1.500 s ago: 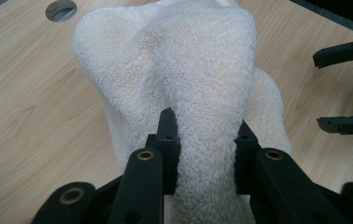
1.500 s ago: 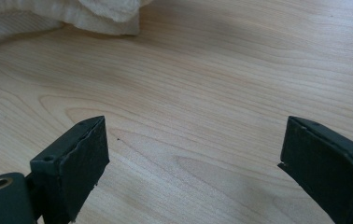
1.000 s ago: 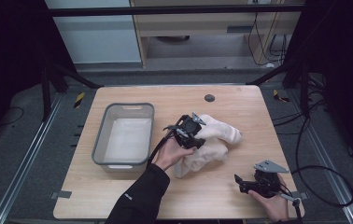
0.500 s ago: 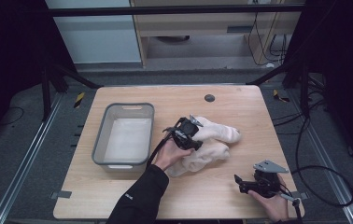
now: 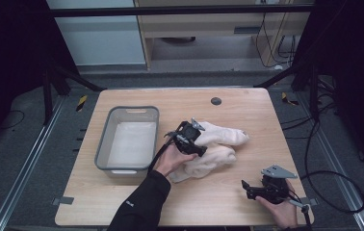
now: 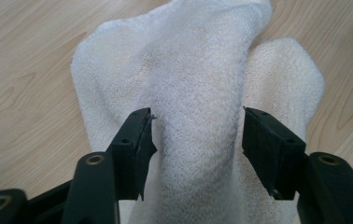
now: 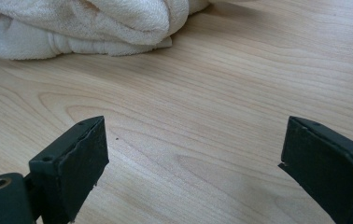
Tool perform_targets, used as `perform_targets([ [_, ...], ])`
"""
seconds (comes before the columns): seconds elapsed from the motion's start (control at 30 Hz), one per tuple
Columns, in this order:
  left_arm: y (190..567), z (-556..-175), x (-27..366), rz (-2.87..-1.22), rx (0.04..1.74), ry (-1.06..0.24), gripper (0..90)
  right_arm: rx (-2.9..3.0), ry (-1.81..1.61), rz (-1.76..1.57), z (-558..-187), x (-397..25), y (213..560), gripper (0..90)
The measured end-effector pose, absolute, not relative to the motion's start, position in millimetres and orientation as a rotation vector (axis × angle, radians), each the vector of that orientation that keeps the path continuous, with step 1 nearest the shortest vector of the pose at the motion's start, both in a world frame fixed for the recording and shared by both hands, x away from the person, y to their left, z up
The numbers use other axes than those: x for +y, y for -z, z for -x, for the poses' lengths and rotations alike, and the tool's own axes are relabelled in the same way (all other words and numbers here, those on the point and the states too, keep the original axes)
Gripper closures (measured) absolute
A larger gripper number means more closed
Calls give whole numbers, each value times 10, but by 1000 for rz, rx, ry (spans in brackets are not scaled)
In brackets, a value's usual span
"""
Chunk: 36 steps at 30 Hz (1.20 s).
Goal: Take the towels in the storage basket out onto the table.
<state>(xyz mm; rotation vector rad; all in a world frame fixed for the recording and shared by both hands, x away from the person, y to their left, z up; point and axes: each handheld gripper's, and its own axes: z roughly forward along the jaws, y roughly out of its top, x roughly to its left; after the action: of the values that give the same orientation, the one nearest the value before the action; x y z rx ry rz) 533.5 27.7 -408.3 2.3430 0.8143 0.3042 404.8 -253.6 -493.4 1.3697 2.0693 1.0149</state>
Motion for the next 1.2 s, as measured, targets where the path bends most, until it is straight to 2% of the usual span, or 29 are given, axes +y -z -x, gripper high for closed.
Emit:
perform_targets([
  [0.1, 4050, -5313, 315, -2328, 809, -309, 362, 2068, -1015, -1368, -4048, -2540, 4933, 73],
  [0.33, 3980, -5243, 433, -2295, 805, -321, 302, 2069, -1013, -1367, -4050, -2540, 4935, 72],
  [1.2, 3822, -4852, 1102, -2220, 799, -359, 255, 2063, -1004, -1377, -4050, -2552, 4943, 71],
])
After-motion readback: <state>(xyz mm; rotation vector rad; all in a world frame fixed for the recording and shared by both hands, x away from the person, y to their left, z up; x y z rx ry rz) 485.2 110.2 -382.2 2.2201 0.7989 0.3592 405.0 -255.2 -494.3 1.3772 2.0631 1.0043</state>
